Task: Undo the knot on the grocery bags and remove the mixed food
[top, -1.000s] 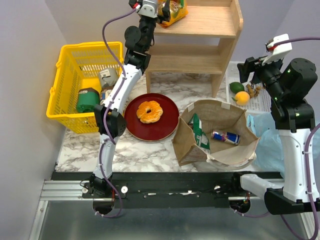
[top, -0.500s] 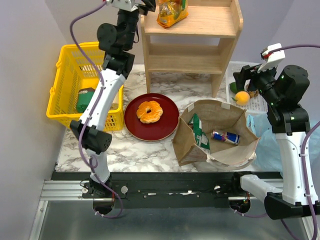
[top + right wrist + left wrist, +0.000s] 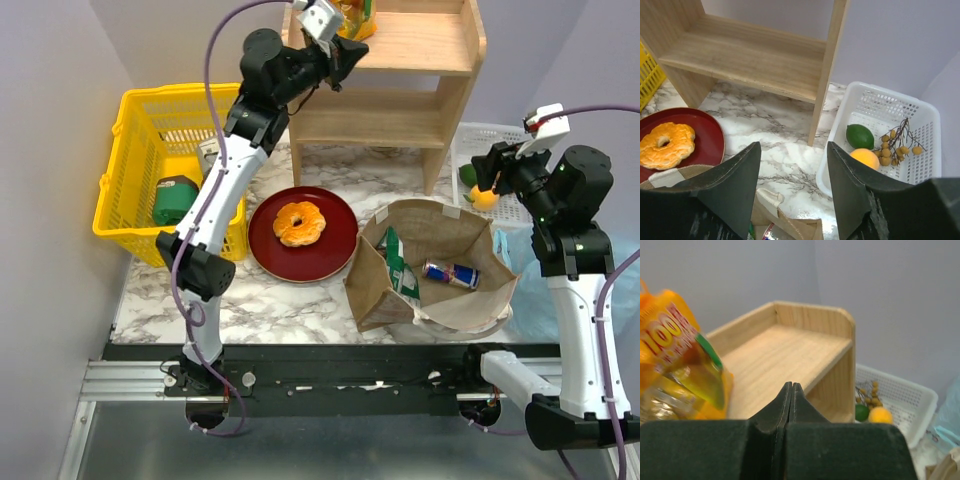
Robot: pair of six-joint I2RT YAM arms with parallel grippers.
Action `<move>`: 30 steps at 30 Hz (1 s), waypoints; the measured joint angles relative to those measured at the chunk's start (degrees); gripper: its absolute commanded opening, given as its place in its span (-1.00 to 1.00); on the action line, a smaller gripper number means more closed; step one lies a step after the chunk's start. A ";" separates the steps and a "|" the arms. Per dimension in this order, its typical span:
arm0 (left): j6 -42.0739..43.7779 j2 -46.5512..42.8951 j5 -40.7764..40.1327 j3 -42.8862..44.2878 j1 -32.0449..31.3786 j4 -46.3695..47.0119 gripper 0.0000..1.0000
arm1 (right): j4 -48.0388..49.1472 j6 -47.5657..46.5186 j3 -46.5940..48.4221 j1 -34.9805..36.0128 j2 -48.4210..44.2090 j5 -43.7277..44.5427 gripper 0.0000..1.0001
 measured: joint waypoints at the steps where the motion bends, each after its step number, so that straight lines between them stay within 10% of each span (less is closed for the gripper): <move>1: -0.22 1.66 0.17 1.62 -0.13 -1.62 -1.00 | 0.00 0.17 -0.24 -0.17 -0.02 -0.13 0.28; 30: -6.14 9.38 -21.70 5.01 -0.59 -3.15 -1.00 | 0.81 4.26 -7.41 -8.26 -5.18 -4.44 0.36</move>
